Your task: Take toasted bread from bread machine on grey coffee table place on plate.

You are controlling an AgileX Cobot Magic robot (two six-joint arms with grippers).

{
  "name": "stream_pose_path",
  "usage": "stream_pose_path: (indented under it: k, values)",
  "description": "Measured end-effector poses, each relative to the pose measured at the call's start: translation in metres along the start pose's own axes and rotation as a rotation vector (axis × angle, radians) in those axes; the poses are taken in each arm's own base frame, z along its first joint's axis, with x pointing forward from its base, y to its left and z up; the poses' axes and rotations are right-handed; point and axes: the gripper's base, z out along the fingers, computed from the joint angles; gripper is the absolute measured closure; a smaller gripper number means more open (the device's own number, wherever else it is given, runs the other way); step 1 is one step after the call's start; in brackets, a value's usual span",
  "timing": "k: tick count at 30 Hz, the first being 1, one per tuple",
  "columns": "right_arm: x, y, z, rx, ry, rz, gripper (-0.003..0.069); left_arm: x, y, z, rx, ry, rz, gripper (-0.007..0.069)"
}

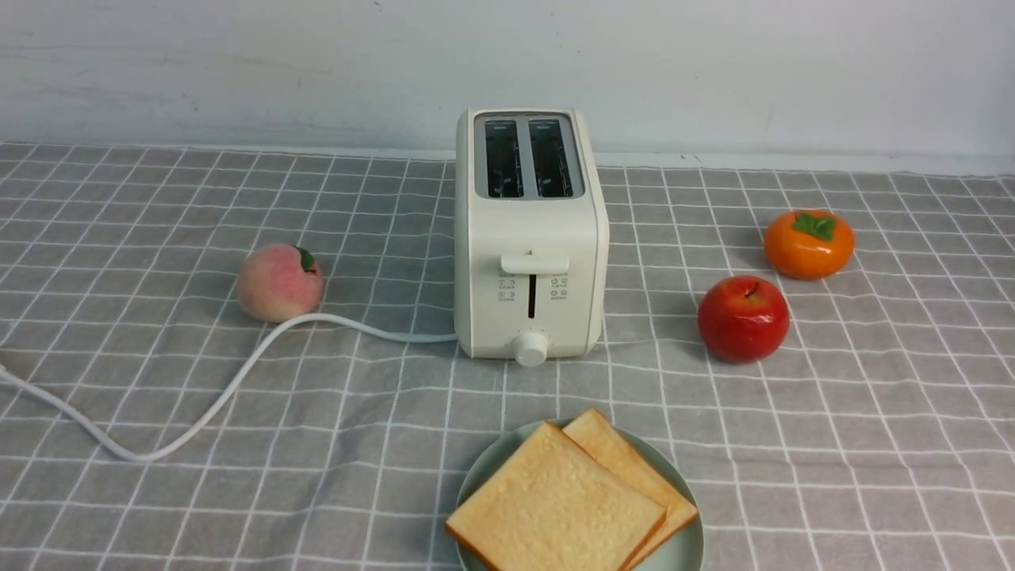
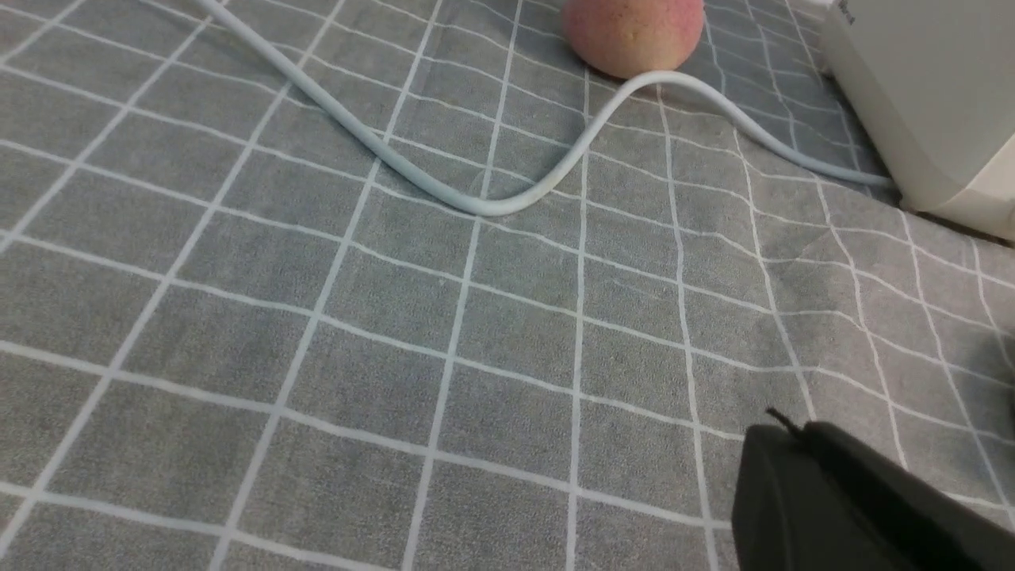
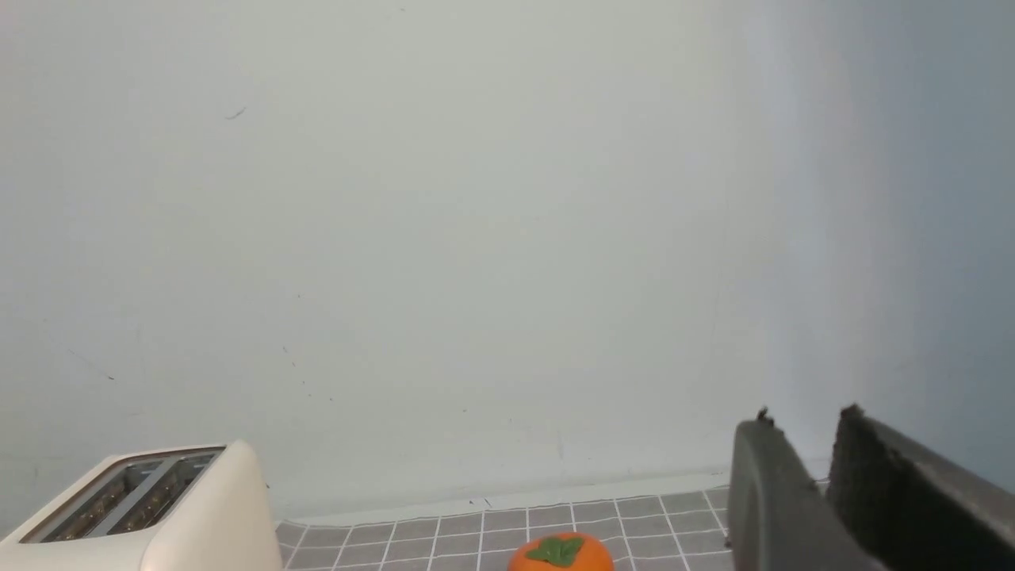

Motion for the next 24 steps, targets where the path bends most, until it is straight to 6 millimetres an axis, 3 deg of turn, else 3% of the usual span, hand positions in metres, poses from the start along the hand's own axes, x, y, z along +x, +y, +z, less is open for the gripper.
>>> stream_pose_path:
  k: [24]
  values:
    - [-0.0010,0.0000,0.0000,0.000,-0.011,-0.040,0.0516,0.0001,0.0000,0.0000,0.000,0.001,0.000,0.0634]
